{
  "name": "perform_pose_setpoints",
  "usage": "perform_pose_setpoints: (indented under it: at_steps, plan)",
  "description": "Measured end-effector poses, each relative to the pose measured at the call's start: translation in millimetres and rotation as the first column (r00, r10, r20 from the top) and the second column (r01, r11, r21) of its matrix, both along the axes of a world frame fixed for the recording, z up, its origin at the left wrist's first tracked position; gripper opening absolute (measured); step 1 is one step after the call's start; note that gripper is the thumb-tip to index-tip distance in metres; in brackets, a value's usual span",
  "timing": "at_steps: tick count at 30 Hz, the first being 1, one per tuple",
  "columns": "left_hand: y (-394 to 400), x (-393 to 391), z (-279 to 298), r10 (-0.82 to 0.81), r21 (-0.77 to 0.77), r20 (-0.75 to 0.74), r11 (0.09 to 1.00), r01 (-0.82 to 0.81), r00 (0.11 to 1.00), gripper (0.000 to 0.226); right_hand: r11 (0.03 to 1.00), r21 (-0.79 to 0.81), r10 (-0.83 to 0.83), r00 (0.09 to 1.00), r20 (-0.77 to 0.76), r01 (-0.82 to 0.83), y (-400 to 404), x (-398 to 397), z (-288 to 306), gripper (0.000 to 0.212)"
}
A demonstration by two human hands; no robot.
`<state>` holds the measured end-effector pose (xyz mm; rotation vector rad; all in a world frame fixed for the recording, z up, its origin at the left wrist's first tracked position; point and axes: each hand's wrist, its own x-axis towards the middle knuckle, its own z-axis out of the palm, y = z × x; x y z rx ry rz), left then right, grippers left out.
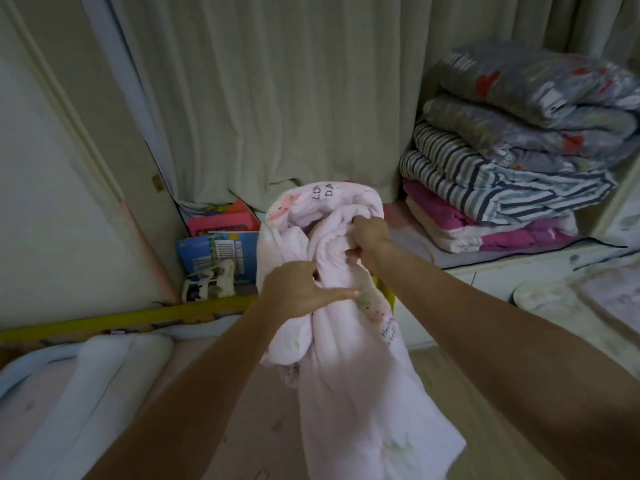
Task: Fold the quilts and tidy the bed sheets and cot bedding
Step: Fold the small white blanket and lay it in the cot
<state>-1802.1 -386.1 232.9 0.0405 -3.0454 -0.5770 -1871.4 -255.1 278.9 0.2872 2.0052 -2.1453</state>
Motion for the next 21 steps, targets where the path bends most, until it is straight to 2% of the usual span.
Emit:
perform_pose_setpoints:
  at_steps: [1,2,3,4,6,8,9,11,12,13,14,17,19,21]
  plan:
    - [2,-2,-3,0.059,0.078,0.050,0.995,-0.063,0.997,0.123,0.999,0.033,0.023,0.999,-0.030,-0.022,-9,3,1,0.036]
    - [0,-5,-6,0.107,0.141,0.076,0.983,-0.117,0.991,0.131,0.997,0.049,0.067,0.996,-0.063,-0.064,-16,7,1,0.032]
    - [-4,-6,-8,0.159,0.180,0.051,0.970,-0.165,0.986,0.117,0.992,0.053,0.123,0.987,-0.103,-0.118,-24,11,0,0.024]
    - [-12,-8,-11,0.214,0.195,-0.001,0.958,-0.210,0.977,0.088,0.982,0.020,0.188,0.973,-0.134,-0.187,-28,15,0,0.015]
    - [-31,-8,-16,0.257,0.178,-0.108,0.955,-0.236,0.960,0.037,0.937,-0.165,0.276,0.942,-0.190,-0.308,-25,20,-4,0.009]
    - [-50,-6,-18,0.315,0.226,-0.136,0.933,-0.280,0.939,0.021,0.891,-0.299,0.292,0.936,-0.198,-0.342,-15,25,-17,0.011]
    - [-56,-4,-17,0.350,0.277,-0.140,0.912,-0.303,0.926,0.022,0.901,-0.267,0.298,0.935,-0.191,-0.341,-12,26,-31,0.011]
    - [-64,-1,-15,0.390,0.338,-0.146,0.883,-0.325,0.909,0.037,0.917,0.034,0.397,0.903,-0.164,-0.397,-8,29,-59,0.020]
    - [-68,2,-14,0.386,0.352,-0.149,0.881,-0.315,0.910,0.043,0.856,0.203,0.504,0.855,-0.119,-0.476,-7,33,-70,0.027]
    - [-70,4,-13,0.363,0.370,-0.159,0.884,-0.286,0.918,0.044,0.782,0.300,0.588,0.806,-0.064,-0.547,-7,34,-78,0.030]
    - [-75,8,-14,0.337,0.392,-0.165,0.885,-0.252,0.927,0.042,0.731,0.339,0.636,0.772,-0.022,-0.592,-10,37,-84,0.031]
    - [-88,18,-15,0.293,0.446,-0.155,0.873,-0.198,0.943,0.041,0.660,0.392,0.694,0.720,0.008,-0.641,-23,44,-87,0.044]
    - [-96,20,-18,0.359,0.416,-0.163,0.869,-0.266,0.919,0.043,0.594,0.472,0.728,0.685,0.031,-0.652,-32,49,-87,0.046]
    - [-101,19,-19,0.505,0.431,-0.172,0.811,-0.396,0.846,0.047,0.495,0.588,0.777,0.629,0.029,-0.640,-34,53,-98,0.045]
